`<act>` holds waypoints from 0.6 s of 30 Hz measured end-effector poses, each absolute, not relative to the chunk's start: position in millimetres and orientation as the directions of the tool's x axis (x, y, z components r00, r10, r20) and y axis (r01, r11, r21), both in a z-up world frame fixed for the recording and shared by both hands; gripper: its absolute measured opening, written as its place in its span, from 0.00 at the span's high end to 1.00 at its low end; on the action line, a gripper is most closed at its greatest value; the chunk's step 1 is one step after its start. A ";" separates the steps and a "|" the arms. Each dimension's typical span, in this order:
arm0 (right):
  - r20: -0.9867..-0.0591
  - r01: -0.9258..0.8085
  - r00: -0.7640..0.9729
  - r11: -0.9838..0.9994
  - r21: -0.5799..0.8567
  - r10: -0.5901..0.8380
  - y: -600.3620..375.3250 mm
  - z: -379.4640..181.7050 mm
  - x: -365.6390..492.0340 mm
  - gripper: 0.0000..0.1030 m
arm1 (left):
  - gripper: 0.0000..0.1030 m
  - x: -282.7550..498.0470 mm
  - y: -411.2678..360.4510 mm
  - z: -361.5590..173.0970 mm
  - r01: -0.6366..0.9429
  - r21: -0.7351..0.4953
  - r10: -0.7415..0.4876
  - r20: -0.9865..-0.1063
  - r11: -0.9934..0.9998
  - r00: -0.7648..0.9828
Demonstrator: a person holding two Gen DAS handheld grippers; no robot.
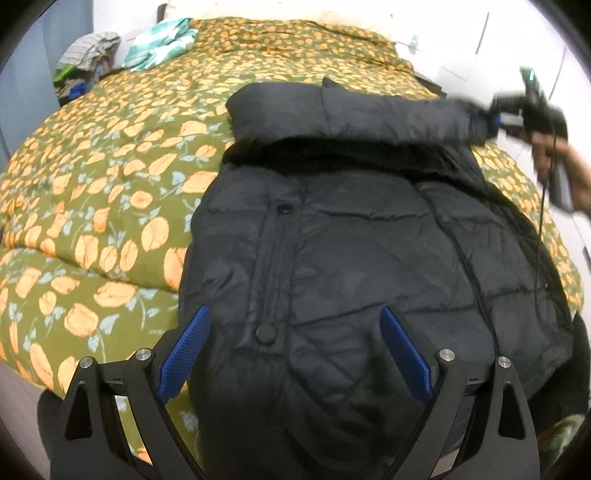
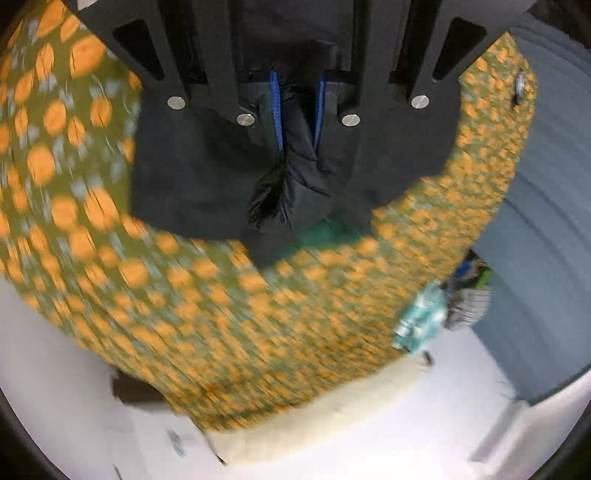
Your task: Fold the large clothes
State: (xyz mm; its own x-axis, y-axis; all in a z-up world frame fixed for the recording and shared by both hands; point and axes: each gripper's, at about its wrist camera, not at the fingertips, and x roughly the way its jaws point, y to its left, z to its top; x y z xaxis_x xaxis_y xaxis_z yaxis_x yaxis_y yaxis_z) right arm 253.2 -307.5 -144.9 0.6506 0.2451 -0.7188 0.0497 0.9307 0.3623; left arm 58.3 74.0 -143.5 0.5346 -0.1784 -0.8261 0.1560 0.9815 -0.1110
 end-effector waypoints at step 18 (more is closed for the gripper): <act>-0.655 -0.105 0.729 0.979 0.177 0.197 -289.9 -129.9 212.1 0.34 | 0.09 219.0 49.0 -98.8 0.209 -0.019 -0.159 -0.717 0.978 0.679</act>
State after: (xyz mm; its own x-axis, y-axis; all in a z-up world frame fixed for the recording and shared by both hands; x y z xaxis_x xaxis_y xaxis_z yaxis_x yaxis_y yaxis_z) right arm 212.1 -289.9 -129.9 0.7291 0.1971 -0.6555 -0.1049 0.9785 0.1775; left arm 219.0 49.0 -98.8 0.6787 -0.1590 -0.7170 0.2088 0.9778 -0.0191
